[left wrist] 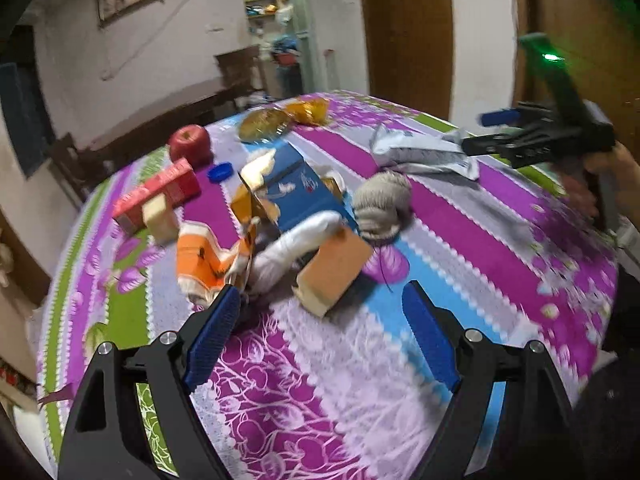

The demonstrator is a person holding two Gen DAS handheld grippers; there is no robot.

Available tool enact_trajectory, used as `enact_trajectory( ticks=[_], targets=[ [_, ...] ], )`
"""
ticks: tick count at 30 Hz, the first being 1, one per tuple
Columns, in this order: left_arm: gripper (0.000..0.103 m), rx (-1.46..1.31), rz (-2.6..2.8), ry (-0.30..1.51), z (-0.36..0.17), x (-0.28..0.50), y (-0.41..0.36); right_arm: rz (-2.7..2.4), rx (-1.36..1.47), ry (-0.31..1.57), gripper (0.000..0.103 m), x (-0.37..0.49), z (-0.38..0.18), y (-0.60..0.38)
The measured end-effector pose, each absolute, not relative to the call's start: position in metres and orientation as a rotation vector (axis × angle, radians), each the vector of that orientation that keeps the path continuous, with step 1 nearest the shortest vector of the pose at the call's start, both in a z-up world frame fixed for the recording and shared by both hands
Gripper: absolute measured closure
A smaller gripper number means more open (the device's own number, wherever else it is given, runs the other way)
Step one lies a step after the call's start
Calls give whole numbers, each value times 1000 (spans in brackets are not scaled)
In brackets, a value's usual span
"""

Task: Collect trash
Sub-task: 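Move both tools back over the table toward the remaining trash, then grasp the white snack wrapper with the right gripper while the left approaches the sponge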

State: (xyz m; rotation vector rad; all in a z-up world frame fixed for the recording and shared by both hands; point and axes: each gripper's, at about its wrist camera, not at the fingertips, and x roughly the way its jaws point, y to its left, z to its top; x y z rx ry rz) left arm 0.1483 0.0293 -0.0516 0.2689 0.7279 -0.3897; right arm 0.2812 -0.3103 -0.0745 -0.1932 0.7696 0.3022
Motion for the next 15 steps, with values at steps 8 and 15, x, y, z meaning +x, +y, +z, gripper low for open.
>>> enact_trajectory(
  ticks=[8,15],
  targets=[
    [23,232,-430,806,-68,182,34,389,-319,872,12,322,-85,-284],
    [23,223,-497,790,-64,178,33,442,-387,836,7,326,-72,-282]
  ],
)
